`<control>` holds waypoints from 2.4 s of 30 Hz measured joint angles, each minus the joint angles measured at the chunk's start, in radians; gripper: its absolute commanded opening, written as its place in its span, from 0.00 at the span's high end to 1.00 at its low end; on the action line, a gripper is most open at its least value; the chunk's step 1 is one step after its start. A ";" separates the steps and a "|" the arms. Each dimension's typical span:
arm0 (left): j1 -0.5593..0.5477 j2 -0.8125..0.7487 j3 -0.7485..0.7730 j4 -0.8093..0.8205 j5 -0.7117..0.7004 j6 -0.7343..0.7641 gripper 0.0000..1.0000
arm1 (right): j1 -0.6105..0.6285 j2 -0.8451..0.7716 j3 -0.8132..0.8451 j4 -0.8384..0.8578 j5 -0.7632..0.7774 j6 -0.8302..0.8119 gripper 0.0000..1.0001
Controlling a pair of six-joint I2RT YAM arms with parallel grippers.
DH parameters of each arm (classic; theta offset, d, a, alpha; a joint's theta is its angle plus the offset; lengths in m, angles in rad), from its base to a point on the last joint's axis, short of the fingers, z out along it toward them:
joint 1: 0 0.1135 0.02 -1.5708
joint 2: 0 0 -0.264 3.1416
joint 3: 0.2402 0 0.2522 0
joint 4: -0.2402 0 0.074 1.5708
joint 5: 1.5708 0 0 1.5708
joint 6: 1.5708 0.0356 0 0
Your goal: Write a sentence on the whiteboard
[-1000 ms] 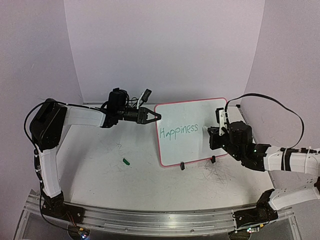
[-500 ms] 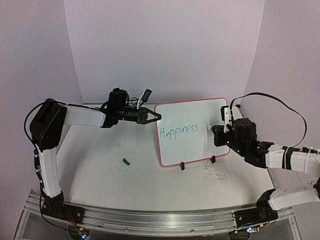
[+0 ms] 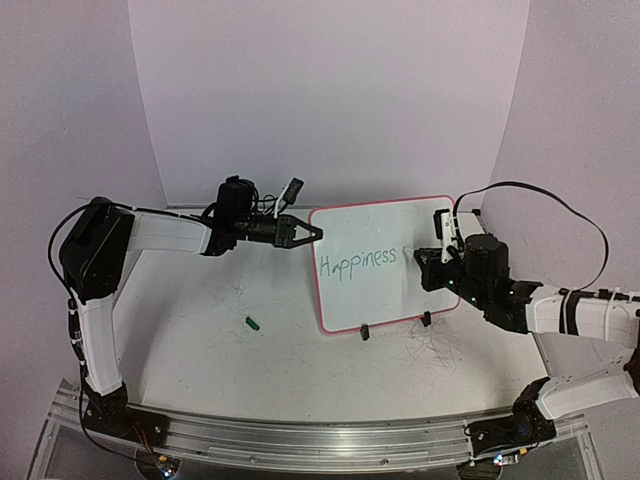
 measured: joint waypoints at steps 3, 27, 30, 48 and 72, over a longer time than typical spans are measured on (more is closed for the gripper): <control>0.000 0.000 0.000 0.000 0.000 0.000 1.00 | 0.000 0.022 0.010 0.005 0.004 0.000 1.00; -0.002 0.000 0.000 0.000 -0.005 -0.001 1.00 | 0.000 0.069 0.039 0.030 0.041 0.012 1.00; -0.002 0.000 0.000 0.000 -0.005 -0.001 1.00 | 0.000 0.066 0.039 0.029 0.038 0.013 1.00; -0.002 0.000 0.000 0.000 -0.004 0.000 1.00 | 0.000 0.032 0.024 0.001 0.017 0.023 1.00; -0.002 0.000 0.000 0.000 -0.007 -0.001 1.00 | 0.001 0.057 0.025 -0.002 0.026 0.047 1.00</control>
